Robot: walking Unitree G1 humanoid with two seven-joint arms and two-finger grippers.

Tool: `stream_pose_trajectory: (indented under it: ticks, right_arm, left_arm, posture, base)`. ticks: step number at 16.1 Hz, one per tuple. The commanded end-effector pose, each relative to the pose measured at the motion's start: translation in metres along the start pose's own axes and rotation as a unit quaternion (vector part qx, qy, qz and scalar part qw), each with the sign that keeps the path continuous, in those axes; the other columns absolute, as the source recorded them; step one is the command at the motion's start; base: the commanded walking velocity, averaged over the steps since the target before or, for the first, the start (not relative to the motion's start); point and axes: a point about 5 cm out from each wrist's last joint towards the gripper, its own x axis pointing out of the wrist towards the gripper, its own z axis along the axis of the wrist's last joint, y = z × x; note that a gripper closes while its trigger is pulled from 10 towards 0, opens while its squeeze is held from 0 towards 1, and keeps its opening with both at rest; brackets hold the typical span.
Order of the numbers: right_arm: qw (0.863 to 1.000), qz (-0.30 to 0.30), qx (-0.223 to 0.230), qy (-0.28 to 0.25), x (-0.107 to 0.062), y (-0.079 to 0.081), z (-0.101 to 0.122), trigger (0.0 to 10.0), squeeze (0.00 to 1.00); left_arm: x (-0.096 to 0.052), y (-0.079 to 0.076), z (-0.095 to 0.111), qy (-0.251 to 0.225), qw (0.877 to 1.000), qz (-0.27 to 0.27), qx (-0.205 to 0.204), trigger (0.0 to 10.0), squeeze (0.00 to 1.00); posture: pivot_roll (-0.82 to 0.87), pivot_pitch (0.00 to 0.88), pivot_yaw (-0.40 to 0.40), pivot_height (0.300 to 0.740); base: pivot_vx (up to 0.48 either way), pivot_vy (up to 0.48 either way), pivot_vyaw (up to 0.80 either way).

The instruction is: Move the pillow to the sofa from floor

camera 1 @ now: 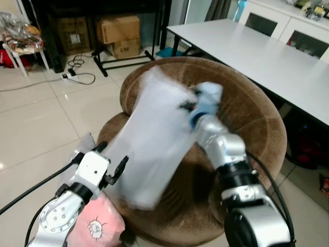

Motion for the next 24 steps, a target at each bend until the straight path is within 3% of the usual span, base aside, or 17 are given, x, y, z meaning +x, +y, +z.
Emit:
stream_pose_trajectory:
  ticks: [1, 2, 5, 8, 9, 10, 11, 14, 16, 19, 21, 22, 23, 24]
  right_arm:
    - [0.999, -0.023, 0.033, -0.01, 0.003, -0.006, 0.008, 10.0, 0.0]
    - [0.992, -0.101, 0.069, -0.007, 0.009, -0.045, 0.011, 10.0, 0.0]
    - [0.975, -0.213, 0.063, 0.025, 0.015, -0.089, 0.001, 10.0, 0.0]
    - [0.965, -0.245, 0.044, 0.084, 0.013, -0.098, -0.031, 10.0, 0.0]
    - [0.965, -0.238, 0.035, 0.106, 0.013, -0.094, -0.049, 10.0, 0.17]
    - [0.966, -0.234, 0.039, 0.107, 0.013, -0.093, -0.051, 10.0, 0.17]
    - [0.971, -0.218, 0.026, 0.091, 0.015, -0.091, -0.05, 10.0, 1.0]
    - [0.975, -0.205, 0.034, 0.073, 0.018, -0.091, -0.042, 10.0, 1.0]
    - [0.973, -0.223, 0.032, 0.044, 0.018, -0.101, -0.03, 10.0, 1.0]
    - [0.973, -0.226, 0.035, 0.01, 0.015, -0.115, -0.018, 10.0, 1.0]
    - [0.977, -0.208, 0.049, -0.011, 0.011, -0.122, -0.011, 10.0, 1.0]
    - [0.982, -0.163, 0.076, -0.049, 0.002, -0.122, -0.002, 10.0, 1.0]
    - [0.983, -0.155, 0.059, -0.081, -0.007, -0.123, 0.003, 10.0, 0.93]
    - [0.982, -0.155, 0.046, -0.094, -0.012, -0.123, 0.003, 10.0, 0.0]
  left_arm:
    - [0.001, -0.001, 0.006, -0.009, 1.0, -0.004, 0.007, 10.0, 0.0]
    - [0.001, -0.001, 0.006, -0.008, 1.0, -0.006, 0.008, 10.0, 0.0]
    - [0.002, -0.002, 0.006, -0.007, 1.0, -0.016, 0.009, 10.0, 0.0]
    - [0.006, -0.003, 0.006, -0.007, 1.0, -0.029, 0.009, 10.0, 0.0]
    - [0.008, -0.004, 0.005, -0.006, 0.999, -0.037, 0.009, 10.0, 0.0]
    - [0.008, -0.004, 0.005, -0.006, 0.999, -0.038, 0.01, 10.0, 0.0]
    - [0.008, -0.003, 0.005, -0.005, 0.999, -0.039, 0.01, 10.0, 0.0]
    - [0.006, -0.006, 0.004, 0.001, 0.998, -0.059, -0.002, 10.0, 0.0]
    - [0.0, -0.018, 0.002, 0.014, 0.992, -0.121, -0.032, 10.0, 0.0]
    - [-0.002, -0.027, 0.004, 0.017, 0.985, -0.161, -0.058, 10.0, 0.0]
    - [-0.002, -0.029, 0.004, 0.02, 0.983, -0.168, -0.068, 10.0, 0.0]
    - [0.001, -0.029, 0.003, 0.028, 0.985, -0.153, -0.073, 10.0, 0.0]
    - [0.005, -0.028, 0.003, 0.029, 0.987, -0.141, -0.077, 10.0, 0.0]
    - [0.007, -0.027, 0.003, 0.025, 0.989, -0.131, -0.071, 10.0, 0.0]
  posture:
    - [0.16, 0.0, -0.135, 0.74]
    - [0.16, 0.0, -0.132, 0.74]
    - [0.16, 0.0, -0.127, 0.74]
    - [0.15, 0.0, -0.113, 0.74]
    - [0.15, 0.0, -0.112, 0.74]
    - [0.15, 0.0, -0.112, 0.74]
    - [0.16, 0.0, -0.113, 0.74]
    - [0.17, 0.0, -0.119, 0.74]
    - [0.17, 0.0, -0.12, 0.74]
    - [0.16, 0.0, -0.118, 0.74]
    - [0.14, 0.0, -0.117, 0.74]
    - [0.12, 0.0, -0.111, 0.74]
    - [0.12, 0.0, -0.111, 0.74]
    - [0.1, 0.0, -0.106, 0.74]
  base:
    - [0.0, 0.0, 0.0]
    - [0.0, 0.0, 0.0]
    - [0.0, 0.0, 0.0]
    - [0.0, 0.0, 0.0]
    - [0.0, 0.0, 0.0]
    - [0.0, 0.0, 0.0]
    - [0.0, 0.0, 0.0]
    - [0.0, 0.0, 0.0]
    - [0.0, 0.0, 0.0]
    - [0.0, 0.0, 0.0]
    - [0.0, 0.0, 0.0]
    - [0.0, 0.0, 0.0]
    - [0.0, 0.0, 0.0]
    - [0.0, 0.0, 0.0]
